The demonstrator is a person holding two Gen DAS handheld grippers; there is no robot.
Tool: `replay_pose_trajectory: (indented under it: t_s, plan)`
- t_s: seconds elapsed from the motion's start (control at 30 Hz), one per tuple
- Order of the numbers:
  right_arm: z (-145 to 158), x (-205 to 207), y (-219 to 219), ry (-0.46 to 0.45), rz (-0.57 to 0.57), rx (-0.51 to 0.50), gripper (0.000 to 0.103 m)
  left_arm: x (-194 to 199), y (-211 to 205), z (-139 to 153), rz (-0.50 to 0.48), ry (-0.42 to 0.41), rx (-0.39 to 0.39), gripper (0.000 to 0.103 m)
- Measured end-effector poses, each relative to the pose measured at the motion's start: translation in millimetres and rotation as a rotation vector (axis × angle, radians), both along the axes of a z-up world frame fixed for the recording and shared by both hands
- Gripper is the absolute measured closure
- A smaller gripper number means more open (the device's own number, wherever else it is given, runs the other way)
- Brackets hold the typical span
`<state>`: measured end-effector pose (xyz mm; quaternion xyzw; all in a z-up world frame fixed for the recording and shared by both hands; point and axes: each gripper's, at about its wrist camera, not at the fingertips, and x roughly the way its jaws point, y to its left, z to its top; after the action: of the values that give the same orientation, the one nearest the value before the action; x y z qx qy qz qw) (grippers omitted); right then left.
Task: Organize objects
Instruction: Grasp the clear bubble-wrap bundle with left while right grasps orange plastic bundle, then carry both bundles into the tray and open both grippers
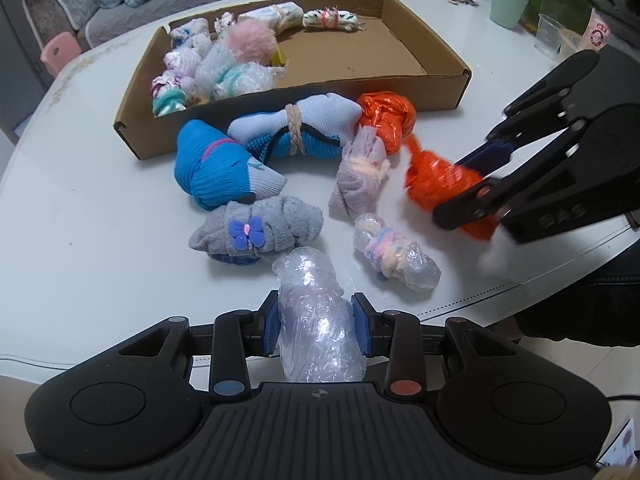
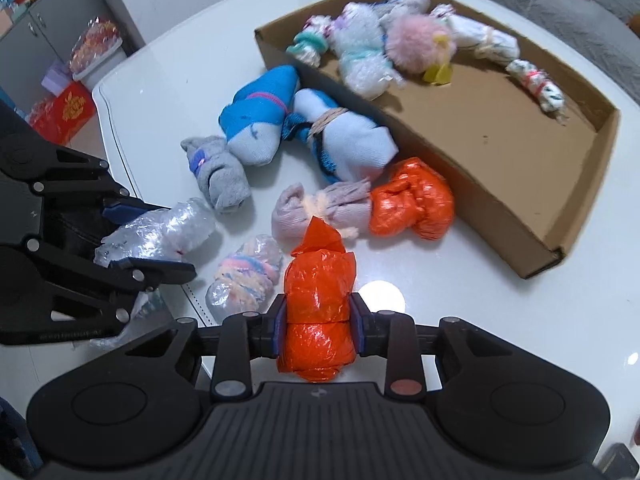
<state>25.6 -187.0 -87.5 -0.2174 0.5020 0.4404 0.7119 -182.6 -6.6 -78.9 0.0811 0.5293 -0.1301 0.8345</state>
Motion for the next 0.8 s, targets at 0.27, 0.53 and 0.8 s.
replay_pose_trajectory:
  t_s: [0.27, 0.53, 0.8]
  plan:
    - [18.8, -4.0, -19.7, -0.044, -0.026, 0.018, 0.075, -4.7, 0.0, 15.0, -0.011, 0.003, -0.026, 0.060]
    - [29.0, -2.0, -14.7, -0.052, 0.007, 0.044, 0.075, -9.7, -7.7, 40.1, -0.038, -0.015, -0.078, 0.060]
    - [52.8, 6.0, -23.8, -0.099, -0.019, 0.128, 0.075, 23.7, -12.0, 78.6, -0.111, -0.104, -0.053, 0.060]
